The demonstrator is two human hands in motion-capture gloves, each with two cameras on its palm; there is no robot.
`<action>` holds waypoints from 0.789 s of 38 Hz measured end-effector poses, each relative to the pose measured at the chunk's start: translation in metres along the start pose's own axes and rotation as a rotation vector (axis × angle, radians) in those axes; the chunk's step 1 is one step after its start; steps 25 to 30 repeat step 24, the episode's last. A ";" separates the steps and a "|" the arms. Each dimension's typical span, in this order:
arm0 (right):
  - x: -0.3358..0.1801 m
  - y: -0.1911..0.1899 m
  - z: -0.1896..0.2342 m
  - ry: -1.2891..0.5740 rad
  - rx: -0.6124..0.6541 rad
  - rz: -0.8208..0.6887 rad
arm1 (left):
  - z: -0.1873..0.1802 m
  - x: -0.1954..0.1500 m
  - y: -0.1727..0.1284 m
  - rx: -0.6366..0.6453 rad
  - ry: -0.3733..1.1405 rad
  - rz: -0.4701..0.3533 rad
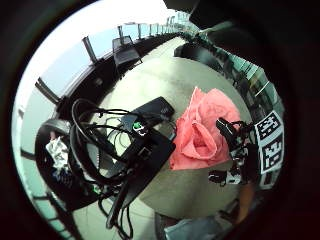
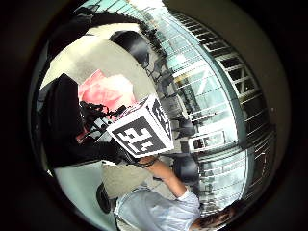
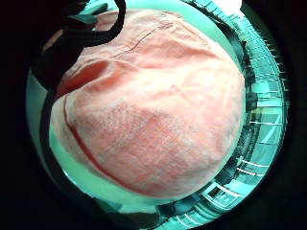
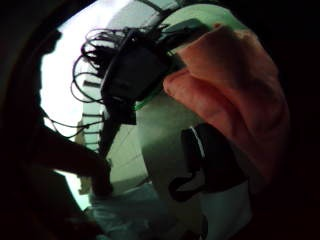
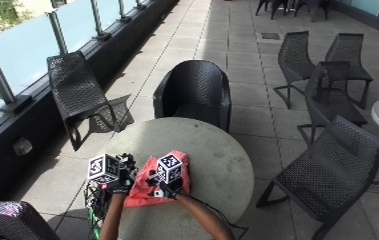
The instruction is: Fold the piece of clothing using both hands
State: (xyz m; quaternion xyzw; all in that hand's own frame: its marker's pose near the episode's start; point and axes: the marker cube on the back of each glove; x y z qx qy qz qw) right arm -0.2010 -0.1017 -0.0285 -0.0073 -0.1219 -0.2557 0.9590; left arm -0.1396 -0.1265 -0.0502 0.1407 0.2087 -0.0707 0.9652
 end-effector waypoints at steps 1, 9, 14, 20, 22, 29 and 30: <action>0.008 0.007 -0.006 0.023 -0.019 0.018 | 0.003 0.000 0.000 -0.005 -0.015 0.006; 0.143 0.049 -0.040 0.522 -0.309 0.383 | 0.007 0.038 0.018 -0.114 -0.237 0.052; 0.174 0.080 -0.074 0.545 -0.174 0.550 | 0.028 0.049 0.015 -0.124 -0.291 0.090; 0.174 0.100 -0.097 0.524 0.077 0.559 | 0.036 0.066 0.025 -0.169 -0.327 0.119; 0.172 0.104 -0.100 0.527 0.131 0.552 | 0.037 0.070 0.028 -0.181 -0.344 0.119; 0.171 0.105 -0.100 0.527 0.156 0.546 | 0.037 0.073 0.030 -0.188 -0.354 0.117; 0.171 0.105 -0.100 0.527 0.156 0.546 | 0.037 0.073 0.030 -0.188 -0.354 0.117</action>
